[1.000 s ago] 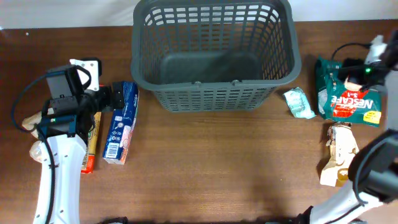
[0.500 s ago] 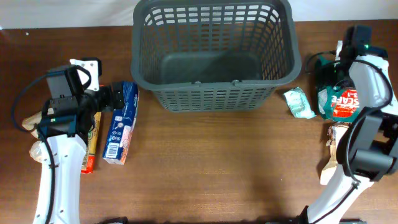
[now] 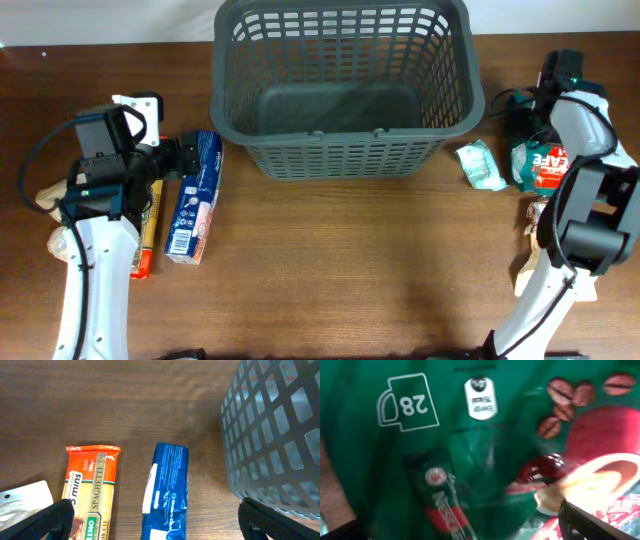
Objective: Pack container
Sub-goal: 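Grasp the green Nescafe pouch with the right gripper, then lift the pouch and drop it into the grey basket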
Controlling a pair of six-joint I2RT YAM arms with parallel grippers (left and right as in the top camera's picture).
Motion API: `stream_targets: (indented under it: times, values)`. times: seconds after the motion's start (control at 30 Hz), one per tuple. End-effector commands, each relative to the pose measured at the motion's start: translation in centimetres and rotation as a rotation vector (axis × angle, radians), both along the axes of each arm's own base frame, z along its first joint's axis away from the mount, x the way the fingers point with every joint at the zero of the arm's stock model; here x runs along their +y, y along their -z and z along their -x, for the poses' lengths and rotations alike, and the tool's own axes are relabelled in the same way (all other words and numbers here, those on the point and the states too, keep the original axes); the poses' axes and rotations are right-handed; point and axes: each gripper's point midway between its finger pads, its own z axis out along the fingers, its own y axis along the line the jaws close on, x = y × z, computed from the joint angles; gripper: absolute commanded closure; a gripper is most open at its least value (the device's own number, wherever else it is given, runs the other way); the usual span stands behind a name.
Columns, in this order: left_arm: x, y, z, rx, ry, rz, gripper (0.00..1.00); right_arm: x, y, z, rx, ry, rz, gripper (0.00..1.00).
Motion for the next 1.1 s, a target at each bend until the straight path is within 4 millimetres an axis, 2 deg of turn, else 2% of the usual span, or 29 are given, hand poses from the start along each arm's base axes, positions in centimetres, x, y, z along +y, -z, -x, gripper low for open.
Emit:
stream_targets:
  times: [0.0,0.1,0.13,0.17,0.2,0.23,0.3,0.33,0.5,0.6,0.77,0.93,1.07]
  values:
    - [0.0,-0.6,-0.4,-0.015,0.0,0.014,0.01,-0.6,2.0,0.2,0.034,0.043,0.021,0.01]
    - [0.0,-0.6,-0.4,-0.015,0.0,0.014,0.01,-0.6,3.9,0.6,0.07,0.058,0.011,0.01]
    - [0.0,-0.6,-0.4,-0.015,0.0,0.014,0.01,-0.4,4.9,0.9,0.088,0.067,0.001,0.12]
    - [0.0,-0.6,-0.4,-0.015,0.0,0.014,0.01,-0.3,5.4,1.0,0.097,0.072,-0.006,0.32]
    - [0.0,-0.6,-0.4,-0.015,0.0,0.013,0.01,-0.1,5.6,1.1,0.102,0.07,-0.016,0.45]
    - [0.0,-0.6,-0.4,-0.015,0.0,0.014,0.01,0.1,6.1,1.3,0.111,0.068,-0.029,0.7]
    - [0.0,-0.6,-0.4,-0.015,0.0,0.013,0.01,0.4,6.3,1.3,0.112,0.065,-0.047,0.85]
    - [0.0,-0.6,-0.4,-0.015,0.0,0.013,0.01,0.5,6.3,1.2,0.109,0.064,-0.058,0.96]
    - [0.0,-0.6,-0.4,-0.015,0.0,0.014,0.01,1.6,6.3,1.5,0.114,0.071,-0.12,0.96]
    - [0.0,-0.6,-0.4,-0.015,0.0,0.013,0.01,1.9,5.0,1.6,0.115,0.069,-0.139,0.96]
    - [0.0,-0.6,-0.4,-0.015,0.0,0.013,0.01,0.8,-2.8,0.5,0.011,0.085,-0.116,0.96]
    - [0.0,-0.6,-0.4,-0.015,0.0,0.013,0.01,-0.5,-14.3,0.1,-0.2,0.096,-0.061,0.96]
    - [0.0,-0.6,-0.4,-0.015,0.0,0.014,0.01,-0.4,-24.3,1.2,-0.399,0.089,-0.003,0.96]
